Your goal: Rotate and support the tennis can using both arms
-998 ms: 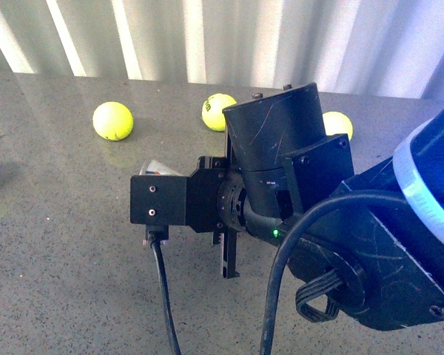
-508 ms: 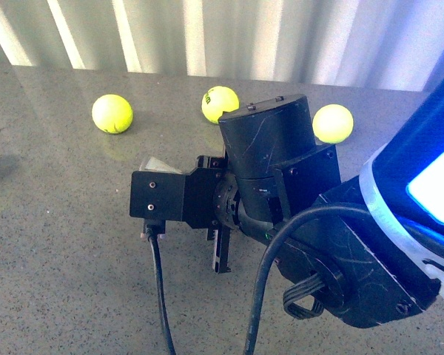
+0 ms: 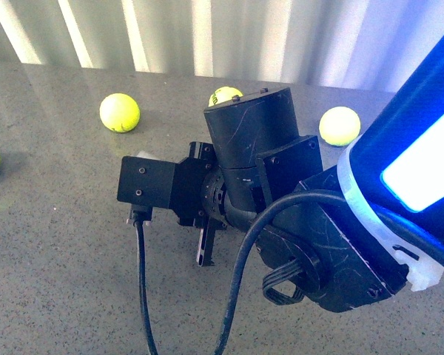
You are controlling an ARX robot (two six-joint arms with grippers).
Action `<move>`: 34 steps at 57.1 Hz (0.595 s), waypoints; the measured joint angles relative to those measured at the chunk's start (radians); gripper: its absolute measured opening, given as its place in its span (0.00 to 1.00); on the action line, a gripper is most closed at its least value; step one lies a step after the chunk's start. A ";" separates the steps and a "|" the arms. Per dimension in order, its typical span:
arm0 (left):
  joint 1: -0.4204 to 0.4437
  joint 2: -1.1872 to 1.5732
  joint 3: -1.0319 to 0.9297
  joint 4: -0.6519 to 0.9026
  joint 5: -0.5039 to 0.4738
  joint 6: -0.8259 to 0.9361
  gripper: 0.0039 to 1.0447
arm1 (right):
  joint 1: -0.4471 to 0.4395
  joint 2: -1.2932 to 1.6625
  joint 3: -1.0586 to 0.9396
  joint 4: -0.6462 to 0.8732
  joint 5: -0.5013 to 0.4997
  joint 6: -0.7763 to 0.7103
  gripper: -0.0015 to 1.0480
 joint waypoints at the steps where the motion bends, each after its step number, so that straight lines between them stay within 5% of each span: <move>1: 0.000 0.000 0.000 0.000 0.000 0.000 0.94 | 0.000 0.000 -0.001 -0.002 -0.001 0.005 0.26; 7: 0.000 0.000 0.000 0.000 0.000 0.000 0.94 | 0.000 -0.001 -0.021 -0.015 -0.013 0.026 0.41; 21: 0.000 0.000 0.000 0.000 0.000 0.000 0.94 | 0.002 -0.101 -0.101 -0.051 -0.020 0.033 0.94; 34: 0.000 0.000 0.000 0.000 0.000 0.000 0.94 | -0.050 -0.224 -0.208 -0.042 -0.030 0.029 0.93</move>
